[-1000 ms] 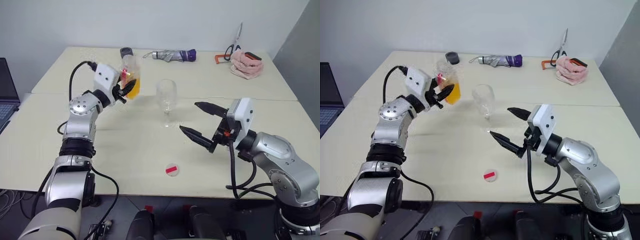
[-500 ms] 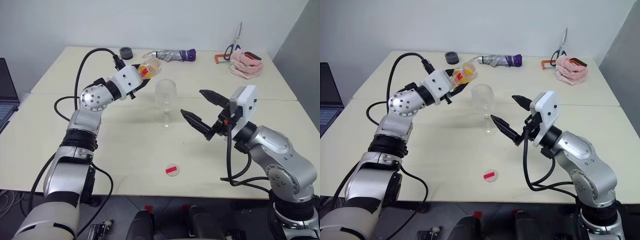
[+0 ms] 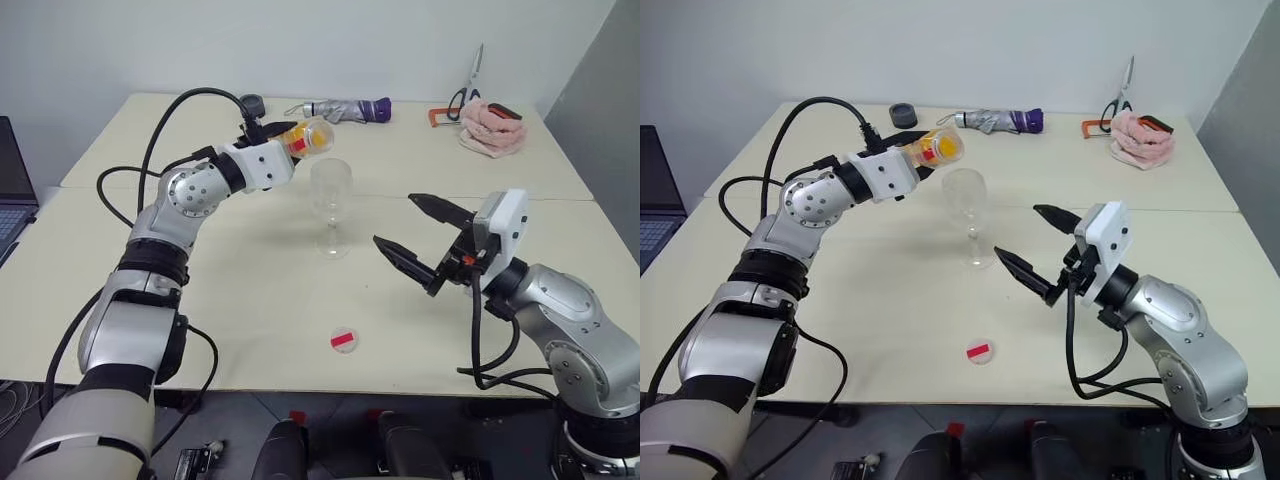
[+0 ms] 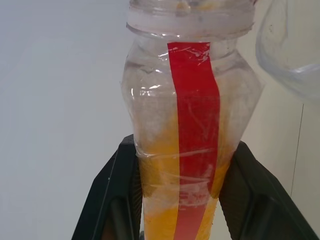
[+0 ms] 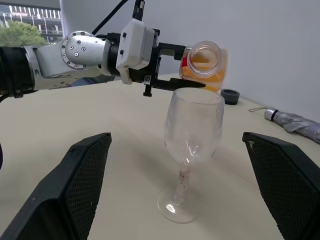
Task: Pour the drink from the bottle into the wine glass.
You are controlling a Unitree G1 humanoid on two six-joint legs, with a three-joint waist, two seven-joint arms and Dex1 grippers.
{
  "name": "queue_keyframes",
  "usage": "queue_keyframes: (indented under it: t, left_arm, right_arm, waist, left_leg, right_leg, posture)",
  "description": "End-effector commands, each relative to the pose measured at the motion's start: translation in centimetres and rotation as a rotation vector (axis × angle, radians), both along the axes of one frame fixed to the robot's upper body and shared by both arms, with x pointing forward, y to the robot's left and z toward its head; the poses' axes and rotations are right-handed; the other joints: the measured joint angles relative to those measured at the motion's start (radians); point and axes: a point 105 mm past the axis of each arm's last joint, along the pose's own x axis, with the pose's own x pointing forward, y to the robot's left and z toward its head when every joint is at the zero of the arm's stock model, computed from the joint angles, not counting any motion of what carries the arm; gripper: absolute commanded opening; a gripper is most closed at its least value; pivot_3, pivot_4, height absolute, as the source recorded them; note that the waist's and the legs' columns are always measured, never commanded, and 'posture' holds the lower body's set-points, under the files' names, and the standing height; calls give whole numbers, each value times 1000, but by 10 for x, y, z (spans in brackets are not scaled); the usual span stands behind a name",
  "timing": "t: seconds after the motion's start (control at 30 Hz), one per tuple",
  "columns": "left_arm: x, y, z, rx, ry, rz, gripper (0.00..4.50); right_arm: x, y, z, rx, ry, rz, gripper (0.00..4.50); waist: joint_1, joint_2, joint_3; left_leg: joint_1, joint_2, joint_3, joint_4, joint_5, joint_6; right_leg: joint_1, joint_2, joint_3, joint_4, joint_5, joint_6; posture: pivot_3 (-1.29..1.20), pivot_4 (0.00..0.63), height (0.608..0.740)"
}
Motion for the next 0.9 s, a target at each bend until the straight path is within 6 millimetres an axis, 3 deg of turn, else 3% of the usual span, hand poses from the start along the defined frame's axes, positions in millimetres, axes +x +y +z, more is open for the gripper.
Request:
queue_keyframes:
  t: [0.03,0.9]
  left_arm:
    - [-5,-2,31,14,-132,-14,1680]
    - [-6,-3,39,128,-256,-11,1677]
  right_arm:
    - [-7,-1,10,19,-54,12,4500]
    - [0,-11,0,-32,-23,64,4500]
  waist:
    - [0,0,0]
    - [0,0,0]
  left_leg:
    - [0,0,0,0,0,0]
    - [0,0,0,0,0,0]
  right_leg:
    - [0,0,0,0,0,0]
    - [0,0,0,0,0,0]
  posture:
    - [0,150,740]
    - [0,150,740]
